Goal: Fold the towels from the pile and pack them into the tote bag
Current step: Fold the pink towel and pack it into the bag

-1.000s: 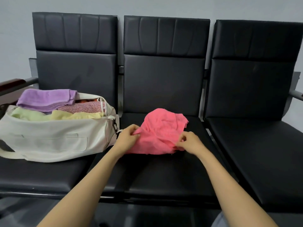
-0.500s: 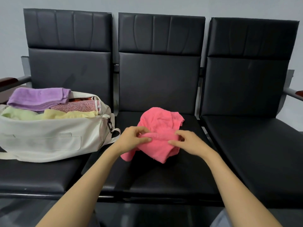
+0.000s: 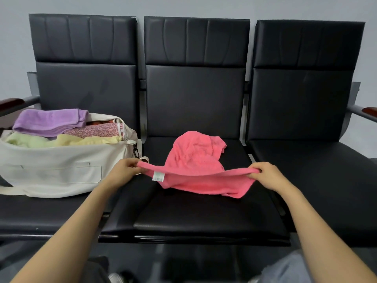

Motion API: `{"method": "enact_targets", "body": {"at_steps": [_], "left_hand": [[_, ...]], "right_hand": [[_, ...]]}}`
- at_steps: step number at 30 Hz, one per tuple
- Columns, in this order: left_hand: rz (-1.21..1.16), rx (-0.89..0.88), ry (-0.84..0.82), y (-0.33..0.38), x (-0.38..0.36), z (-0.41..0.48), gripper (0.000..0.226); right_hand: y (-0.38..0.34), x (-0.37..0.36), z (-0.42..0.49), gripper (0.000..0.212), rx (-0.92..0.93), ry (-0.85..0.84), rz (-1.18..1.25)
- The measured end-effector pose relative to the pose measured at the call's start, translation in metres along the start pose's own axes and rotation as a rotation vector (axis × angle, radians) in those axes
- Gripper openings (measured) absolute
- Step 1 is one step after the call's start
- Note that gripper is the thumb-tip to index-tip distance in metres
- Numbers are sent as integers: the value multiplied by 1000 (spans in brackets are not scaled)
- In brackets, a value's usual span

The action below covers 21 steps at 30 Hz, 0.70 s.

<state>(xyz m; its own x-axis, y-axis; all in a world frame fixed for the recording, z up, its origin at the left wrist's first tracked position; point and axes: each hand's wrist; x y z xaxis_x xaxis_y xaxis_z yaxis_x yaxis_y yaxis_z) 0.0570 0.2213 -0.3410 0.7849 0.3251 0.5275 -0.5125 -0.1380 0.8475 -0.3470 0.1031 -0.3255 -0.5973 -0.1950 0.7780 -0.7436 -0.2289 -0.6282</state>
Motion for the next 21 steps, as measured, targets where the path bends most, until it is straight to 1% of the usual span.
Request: {"method": "enact_targets", "body": {"at_steps": [1,3,4,5,6,9,12,14,16,17,18,19,20,21], "left_hand": [[-150,39,25,0,-2,-3,9],[-336,61,49,3,-10,-11,12],[-362,40,54,6,-13,-14,14],[-379,11,61,12,-14,-18,17],[-392,-24,70,18,-13,-21,21],[-475,-106,35,43,-2,-30,30],[-517,-110,-84,67,18,-23,26],[-445,-65,-97,77,25,-6,22],[-381,33,-76,81,24,18,19],[-358,89,-75,80,22,32,19],[-328,118,-64,79,18,46,19],[-267,106,-15,80,16,62,20],[-210,62,85,88,18,75,22],[-185,-2,234,102,22,86,24]], "right_hand": [[1,0,-2,10,-35,6,95],[-5,1,-7,10,-107,15,465],[-10,2,-11,10,-124,6,642],[-16,4,-14,10,-125,-18,764],[-23,6,-20,10,-112,-59,837],[-41,19,-36,12,3,-182,904],[-51,41,-36,15,55,-259,905],[-56,50,-21,18,8,-309,811],[-59,49,5,22,-120,-337,719],[-61,45,20,25,-181,-318,684],[-63,42,35,26,-217,-258,654],[-68,42,51,25,-214,-148,631],[-75,45,64,19,-165,-9,657],[-86,54,76,14,-77,137,716]]}}
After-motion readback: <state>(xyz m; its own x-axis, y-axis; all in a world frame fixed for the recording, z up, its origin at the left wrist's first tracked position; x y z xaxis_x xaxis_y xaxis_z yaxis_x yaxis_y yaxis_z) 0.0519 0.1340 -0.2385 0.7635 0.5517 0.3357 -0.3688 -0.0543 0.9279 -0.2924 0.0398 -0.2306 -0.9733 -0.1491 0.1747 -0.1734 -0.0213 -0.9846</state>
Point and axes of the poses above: each hand's wrist, its own z-axis towards the middle knuckle, its own x-axis out of the back of the hand, y = z × x, and after that the axes turned 1 degree about x, right-handed
